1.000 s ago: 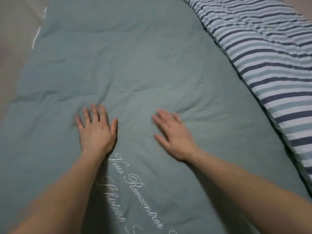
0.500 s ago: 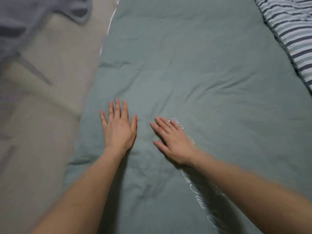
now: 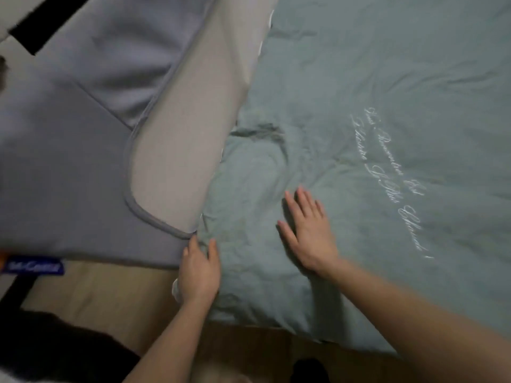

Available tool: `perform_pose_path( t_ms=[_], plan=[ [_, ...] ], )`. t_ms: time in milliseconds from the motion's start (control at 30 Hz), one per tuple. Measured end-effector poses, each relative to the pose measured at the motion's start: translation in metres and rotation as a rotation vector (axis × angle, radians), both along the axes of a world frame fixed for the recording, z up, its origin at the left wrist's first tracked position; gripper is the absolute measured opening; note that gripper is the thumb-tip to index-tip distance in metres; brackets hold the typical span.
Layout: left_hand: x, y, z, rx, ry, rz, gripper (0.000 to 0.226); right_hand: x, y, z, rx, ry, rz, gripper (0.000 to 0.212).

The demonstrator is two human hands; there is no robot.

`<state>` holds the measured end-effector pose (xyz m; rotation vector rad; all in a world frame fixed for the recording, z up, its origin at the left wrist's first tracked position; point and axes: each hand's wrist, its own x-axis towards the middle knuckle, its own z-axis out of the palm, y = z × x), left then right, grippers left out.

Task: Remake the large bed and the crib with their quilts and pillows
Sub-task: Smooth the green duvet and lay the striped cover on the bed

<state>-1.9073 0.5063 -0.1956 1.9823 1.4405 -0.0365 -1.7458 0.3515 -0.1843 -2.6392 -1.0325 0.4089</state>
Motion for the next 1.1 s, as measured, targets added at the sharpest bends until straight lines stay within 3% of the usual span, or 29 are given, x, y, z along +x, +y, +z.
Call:
perform_pose_path(
  t_ms=[67,233,333,467,633,733,833,933,1000,1033,1100],
  plan=[
    [-0.006,-0.003,-0.008,-0.154,0.042,0.162,0.063,-0.02,0.005,-0.003,-0.081,0.041,-0.031,0.08],
    [-0.03,0.007,-0.026,-0.366,0.092,0.293,0.075,-0.081,0.017,-0.009,-0.065,0.085,0.197,0.079],
    [-0.049,0.02,-0.021,-0.509,-0.092,0.344,0.055,-0.097,0.022,-0.01,-0.098,0.08,0.226,0.075],
    [-0.071,0.016,0.002,-0.545,-0.333,0.309,0.03,-0.115,0.034,-0.003,-0.146,0.041,0.238,0.075],
    [-0.088,0.006,0.027,-0.517,-0.679,0.563,0.022,-0.148,0.052,0.009,-0.017,0.008,0.122,0.071],
    [-0.111,0.012,0.018,-0.348,-0.47,0.542,0.024,-0.172,0.049,0.004,-0.096,0.001,0.261,0.07],
    [-0.112,0.01,0.004,-0.429,-0.178,0.503,0.018,-0.182,0.039,-0.011,-0.225,0.03,0.511,0.071],
    [-0.101,0.011,-0.001,-0.267,0.076,0.354,0.041,-0.176,0.051,-0.018,0.02,-0.159,0.348,0.055],
    [-0.098,0.009,0.001,-0.094,0.113,0.265,0.044,-0.164,0.062,-0.025,0.09,-0.273,0.12,0.057],
    [-0.098,0.005,0.001,-0.023,0.113,0.205,0.044,-0.16,0.065,-0.03,0.049,-0.253,0.117,0.06],
    [-0.104,0.0,-0.002,0.077,0.098,0.092,0.045,-0.16,0.071,-0.04,-0.138,-0.186,0.468,0.063]
  ],
)
